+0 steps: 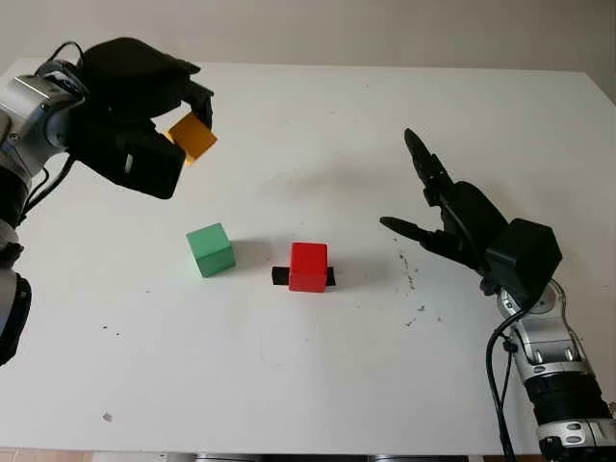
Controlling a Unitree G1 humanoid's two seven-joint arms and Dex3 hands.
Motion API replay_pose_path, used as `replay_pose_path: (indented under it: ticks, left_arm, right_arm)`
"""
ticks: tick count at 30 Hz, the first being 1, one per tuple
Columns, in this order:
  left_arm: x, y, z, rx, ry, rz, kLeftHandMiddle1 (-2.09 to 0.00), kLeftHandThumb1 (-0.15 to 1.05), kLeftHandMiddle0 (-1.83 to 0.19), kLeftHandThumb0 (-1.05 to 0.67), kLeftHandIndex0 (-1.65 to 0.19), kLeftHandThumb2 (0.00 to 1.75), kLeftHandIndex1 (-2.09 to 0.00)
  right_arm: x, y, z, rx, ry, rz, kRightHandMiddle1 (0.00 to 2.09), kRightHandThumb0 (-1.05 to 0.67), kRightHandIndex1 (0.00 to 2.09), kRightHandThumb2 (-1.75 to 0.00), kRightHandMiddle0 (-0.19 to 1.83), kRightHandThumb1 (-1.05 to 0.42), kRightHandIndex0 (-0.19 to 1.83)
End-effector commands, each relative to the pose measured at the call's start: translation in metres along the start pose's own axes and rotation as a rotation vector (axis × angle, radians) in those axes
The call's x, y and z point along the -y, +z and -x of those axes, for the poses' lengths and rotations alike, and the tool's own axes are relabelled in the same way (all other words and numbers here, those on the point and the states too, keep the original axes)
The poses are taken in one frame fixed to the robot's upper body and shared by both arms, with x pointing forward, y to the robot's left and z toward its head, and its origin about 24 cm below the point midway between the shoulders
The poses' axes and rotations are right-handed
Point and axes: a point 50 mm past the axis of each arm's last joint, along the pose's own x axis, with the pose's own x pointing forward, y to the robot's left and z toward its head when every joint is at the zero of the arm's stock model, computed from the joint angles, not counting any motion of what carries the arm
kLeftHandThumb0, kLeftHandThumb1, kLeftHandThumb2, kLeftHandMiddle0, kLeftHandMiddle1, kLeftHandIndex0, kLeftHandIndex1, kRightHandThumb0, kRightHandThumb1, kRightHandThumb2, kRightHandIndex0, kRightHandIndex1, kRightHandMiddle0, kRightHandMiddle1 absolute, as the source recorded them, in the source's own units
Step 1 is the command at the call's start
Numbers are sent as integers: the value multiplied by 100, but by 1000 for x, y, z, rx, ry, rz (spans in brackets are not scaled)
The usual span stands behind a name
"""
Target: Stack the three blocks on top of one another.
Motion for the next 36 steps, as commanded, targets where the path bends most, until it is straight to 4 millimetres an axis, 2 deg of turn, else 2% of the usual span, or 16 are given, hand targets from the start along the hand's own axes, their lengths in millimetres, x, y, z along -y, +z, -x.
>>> replay_pose_path:
  ticks: [1, 5, 9, 15, 20, 31, 36]
  left_arm:
    - [-26, -2, 4, -7, 62, 16, -6, 100, -21, -31, -49, 6, -98]
    - [-33, 4, 6, 28, 53, 142, -6, 100, -21, -32, -47, 5, -107]
    - [-28, 12, 8, 86, 44, 296, -5, 102, -21, -29, -38, 5, -119]
    - [-10, 26, 10, 162, 9, 491, -5, 102, -20, -33, -34, 6, -131]
    - [7, 49, 16, 225, -37, 733, -5, 103, -19, -33, -31, 5, -145]
    - [29, 85, 39, 206, -80, 976, -5, 102, -18, -33, -29, 6, -148]
    - [38, 96, 48, 212, -54, 1090, -4, 105, -15, -34, -20, 8, -162]
  right_arm:
    - [-1, 2, 0, 11, 1, 14, 5, -68, 4, -10, -10, -105, -19]
    - [-1, 3, 0, 0, -3, 18, 5, -68, 4, -10, -10, -105, -19]
    - [-3, 2, -2, 11, -3, -5, 5, -65, 2, -10, -11, -105, -19]
    - [-5, 2, -3, 22, -1, -32, 4, -68, 1, -13, -13, -105, -19]
    - [-3, 2, -3, 26, -12, -36, 5, -68, 1, -16, -13, -105, -19]
    - [-1, 3, -2, 29, -32, -10, 6, -68, 4, -17, -11, -105, -17]
    - [-2, 3, -1, 21, -32, -20, 6, -67, 4, -16, -11, -105, -19]
